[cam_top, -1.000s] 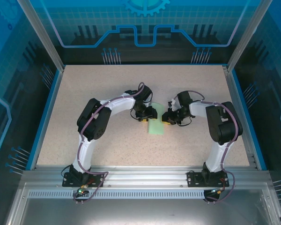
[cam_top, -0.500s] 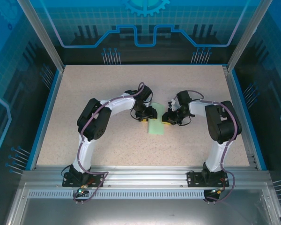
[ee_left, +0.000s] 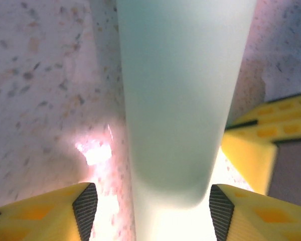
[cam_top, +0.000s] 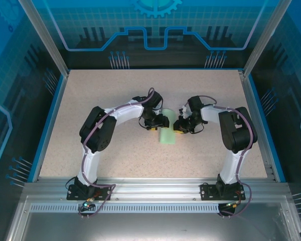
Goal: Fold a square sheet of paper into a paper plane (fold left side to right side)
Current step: Hold the square sheet of paper at the center of the table, then first fold the square sheet of paper in half at the center of the table.
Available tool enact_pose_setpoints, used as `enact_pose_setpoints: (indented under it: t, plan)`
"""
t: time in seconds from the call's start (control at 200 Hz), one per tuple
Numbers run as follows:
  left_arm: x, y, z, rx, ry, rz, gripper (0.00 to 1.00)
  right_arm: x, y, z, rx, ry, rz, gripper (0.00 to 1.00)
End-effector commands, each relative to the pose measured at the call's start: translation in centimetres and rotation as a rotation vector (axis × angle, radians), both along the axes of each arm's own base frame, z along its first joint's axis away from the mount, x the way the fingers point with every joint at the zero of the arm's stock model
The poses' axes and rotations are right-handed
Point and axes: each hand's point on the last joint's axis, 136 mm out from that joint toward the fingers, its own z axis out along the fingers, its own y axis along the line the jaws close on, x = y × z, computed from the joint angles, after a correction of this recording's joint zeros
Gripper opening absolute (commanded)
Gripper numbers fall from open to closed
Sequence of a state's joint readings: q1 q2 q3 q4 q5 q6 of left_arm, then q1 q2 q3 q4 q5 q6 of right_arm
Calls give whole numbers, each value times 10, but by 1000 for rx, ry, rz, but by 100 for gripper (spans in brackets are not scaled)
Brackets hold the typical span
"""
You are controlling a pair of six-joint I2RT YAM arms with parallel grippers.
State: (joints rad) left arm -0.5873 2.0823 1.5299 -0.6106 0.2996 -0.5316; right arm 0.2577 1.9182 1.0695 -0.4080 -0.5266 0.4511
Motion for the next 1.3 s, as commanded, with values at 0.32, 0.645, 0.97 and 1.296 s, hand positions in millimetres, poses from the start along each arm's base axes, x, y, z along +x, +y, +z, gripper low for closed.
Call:
enact_pose_setpoints:
  t: [0.32,0.645,0.97,1.296]
  plan:
    - [-16,-37,61,-313,-34,-96,44,-24,-13,-33,-127,116,10,16]
    - [-8,-30,3,-182,35,-62,38,-24,-14,-33,-136,118,9,16]
    - [-13,-6,-33,-114,89,-31,38,-28,-18,-37,-170,130,18,16]
    - [-24,11,-47,-103,119,-8,39,-30,-23,-42,-204,147,19,15]
